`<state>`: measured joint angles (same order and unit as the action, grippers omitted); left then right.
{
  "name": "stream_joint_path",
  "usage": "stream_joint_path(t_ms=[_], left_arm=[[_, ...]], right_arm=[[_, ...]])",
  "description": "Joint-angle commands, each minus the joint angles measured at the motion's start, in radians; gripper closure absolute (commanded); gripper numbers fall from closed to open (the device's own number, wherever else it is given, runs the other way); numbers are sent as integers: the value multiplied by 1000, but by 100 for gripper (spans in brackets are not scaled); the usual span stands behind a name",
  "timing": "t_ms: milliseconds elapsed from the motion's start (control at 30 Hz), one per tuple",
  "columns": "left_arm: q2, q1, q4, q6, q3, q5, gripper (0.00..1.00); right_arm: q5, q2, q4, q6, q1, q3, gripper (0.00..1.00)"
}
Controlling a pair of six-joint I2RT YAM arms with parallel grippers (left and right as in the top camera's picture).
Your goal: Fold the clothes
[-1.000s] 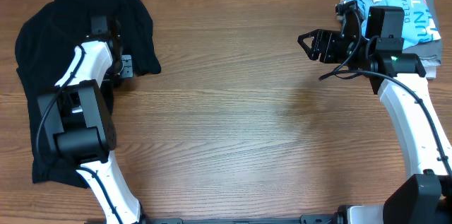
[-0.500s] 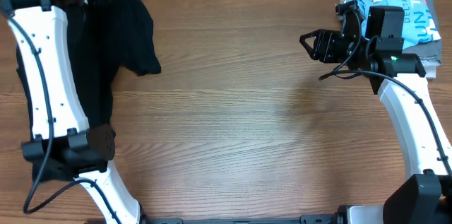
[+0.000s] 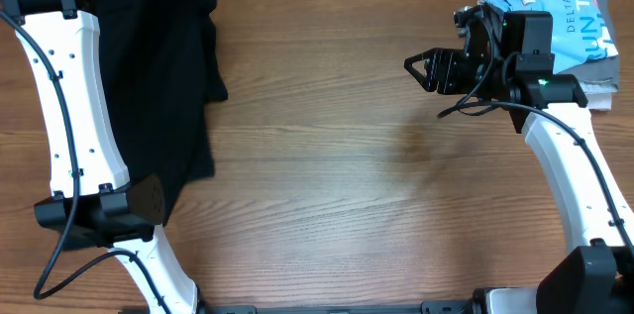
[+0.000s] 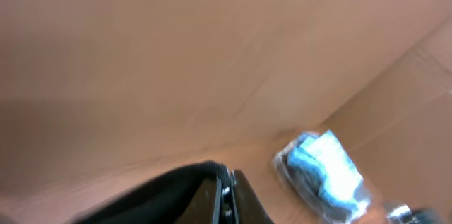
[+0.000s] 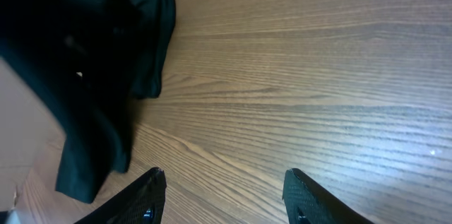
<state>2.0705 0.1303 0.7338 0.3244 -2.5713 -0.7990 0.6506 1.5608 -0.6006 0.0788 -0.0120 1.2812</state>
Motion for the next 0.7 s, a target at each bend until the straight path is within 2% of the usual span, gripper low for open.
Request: stream_joint_path(t_ms=[0, 67, 100, 200, 367, 433, 533, 667], left_arm=[[-18, -52, -240, 257, -24, -192, 97], [-18, -84, -377, 340, -24, -200, 96], [-18, -122, -507, 409, -24, -200, 96], [-18, -195, -649, 473, -24, -191, 96], [-18, -333, -668, 456, -24, -158, 96], [-18, -351, -667, 435, -24, -149, 96], [-18, -359, -626, 400, -24, -126, 96], [-18, -359, -618, 392, -24, -117, 96]], right_arm=[[14, -16, 4, 1, 10, 31, 42], [14, -23, 4, 1, 19, 34, 42], [15, -30, 4, 1, 29, 37, 42], [14, -49, -5, 1, 58, 37, 41], [14, -60, -61, -6, 98, 37, 41], [15, -60, -74, -8, 98, 37, 36], [42, -60, -117, -92, 95, 37, 27], [39, -60, -132, -201, 76, 34, 25]])
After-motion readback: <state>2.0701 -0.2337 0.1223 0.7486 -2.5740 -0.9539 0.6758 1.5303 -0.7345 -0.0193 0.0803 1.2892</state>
